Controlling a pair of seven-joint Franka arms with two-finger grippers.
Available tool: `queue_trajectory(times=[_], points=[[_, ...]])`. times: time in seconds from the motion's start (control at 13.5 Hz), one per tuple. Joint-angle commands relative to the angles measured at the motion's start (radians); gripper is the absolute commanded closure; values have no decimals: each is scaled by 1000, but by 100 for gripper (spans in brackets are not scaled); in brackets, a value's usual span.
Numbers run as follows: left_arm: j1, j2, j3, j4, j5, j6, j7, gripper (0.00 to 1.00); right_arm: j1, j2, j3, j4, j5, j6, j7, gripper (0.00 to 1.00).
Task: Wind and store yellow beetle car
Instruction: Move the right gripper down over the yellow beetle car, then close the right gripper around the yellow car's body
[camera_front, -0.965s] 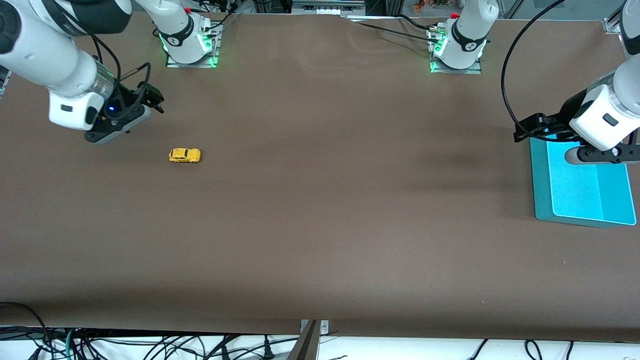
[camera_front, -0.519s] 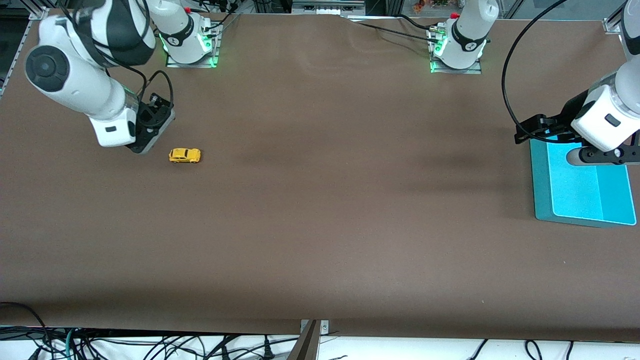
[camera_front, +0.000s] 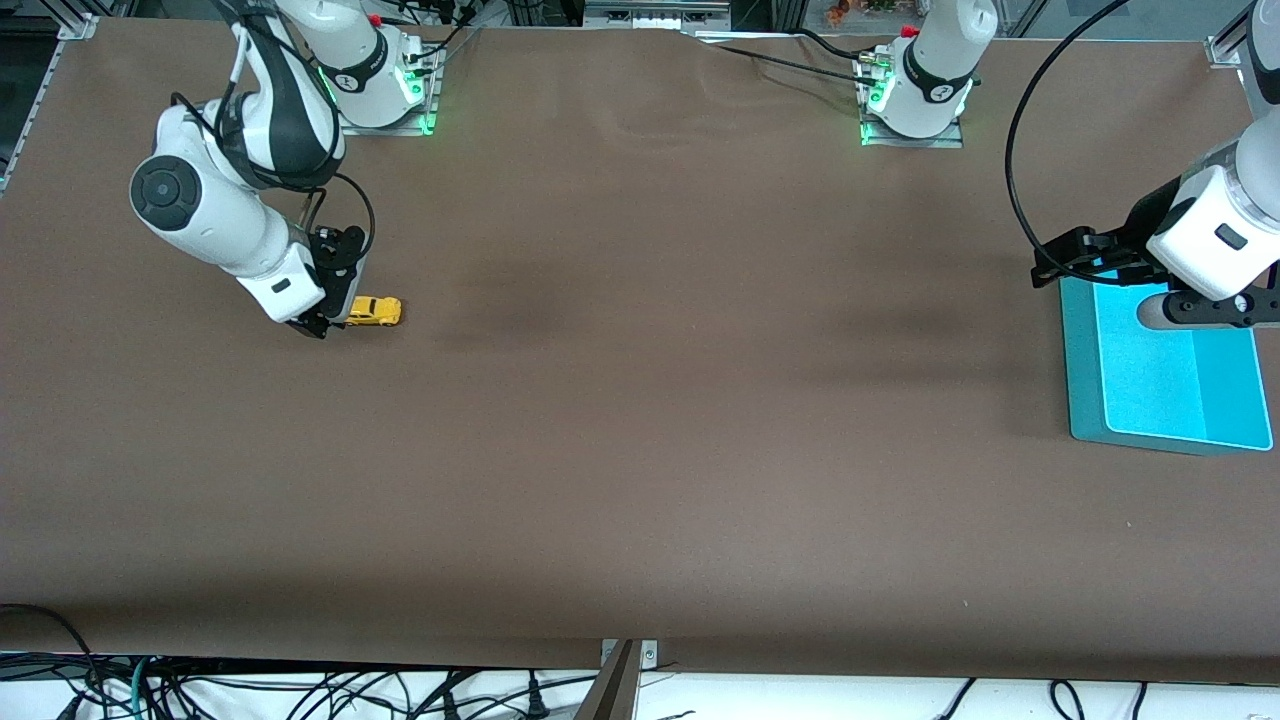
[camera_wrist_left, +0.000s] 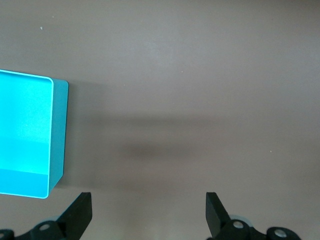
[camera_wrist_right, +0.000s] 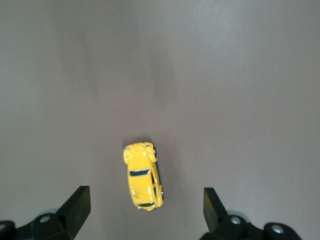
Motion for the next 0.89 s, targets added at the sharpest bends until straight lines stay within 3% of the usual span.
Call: queue_trajectory(times=[0.0,0.3,0.67,0.82], points=[[6,17,0,32,-28,-12,1,0,-42,39,9,-73,-5,132,-104,0],[6,17,0,32,-28,-12,1,0,-56,82,9,-183,-5,322,-137,0],[6,19,0,32,-28,-12,1,0,-62,96,8,-238,-3,407,-152,1],[6,19,0,32,-28,-12,1,0,-65,99,8,-254,-3,428,-158,8]])
